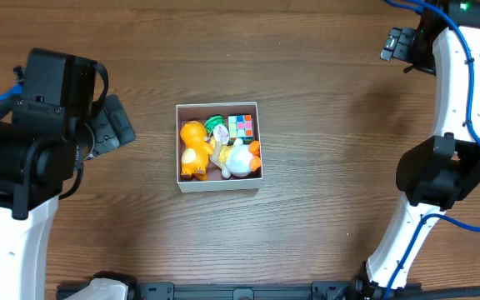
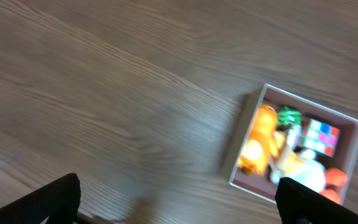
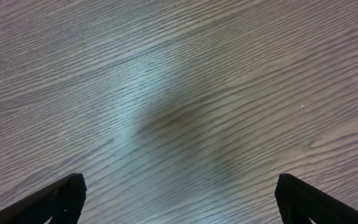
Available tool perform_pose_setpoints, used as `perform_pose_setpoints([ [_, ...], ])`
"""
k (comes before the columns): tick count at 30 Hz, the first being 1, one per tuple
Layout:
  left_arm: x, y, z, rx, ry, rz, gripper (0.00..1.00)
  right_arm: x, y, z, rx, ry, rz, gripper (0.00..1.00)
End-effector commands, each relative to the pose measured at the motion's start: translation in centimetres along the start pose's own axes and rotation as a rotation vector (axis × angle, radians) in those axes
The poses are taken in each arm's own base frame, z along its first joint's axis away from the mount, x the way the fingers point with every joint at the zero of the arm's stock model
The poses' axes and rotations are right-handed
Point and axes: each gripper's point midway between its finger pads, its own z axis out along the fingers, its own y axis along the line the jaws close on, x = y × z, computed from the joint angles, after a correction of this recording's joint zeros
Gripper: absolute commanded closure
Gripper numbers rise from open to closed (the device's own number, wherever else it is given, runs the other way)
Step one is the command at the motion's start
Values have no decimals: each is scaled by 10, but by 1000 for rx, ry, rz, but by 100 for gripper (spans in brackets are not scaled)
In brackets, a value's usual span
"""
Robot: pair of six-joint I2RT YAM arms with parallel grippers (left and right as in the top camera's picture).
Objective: Pack container
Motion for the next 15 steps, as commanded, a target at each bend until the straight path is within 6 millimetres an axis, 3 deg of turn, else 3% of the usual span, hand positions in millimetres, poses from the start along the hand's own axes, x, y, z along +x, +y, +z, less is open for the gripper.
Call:
perform_pose_setpoints([
  [1,2,-24,2,123,43,-24,0,-4,-4,-10,9,-28,14,0],
  [3,-9,-33,1,155,-8,6,0,-4,-4,-10,9,-28,14,0],
  [7,-53,-69,19,217,-235,443,0,-4,-4,-10,9,-28,13,0],
  [12,-59,-92,77,231,-300,470,0,-4,-4,-10,9,-28,14,0],
  [15,-63,-102,76,292,-382,461,0,-4,-4,-10,9,-28,14,0],
])
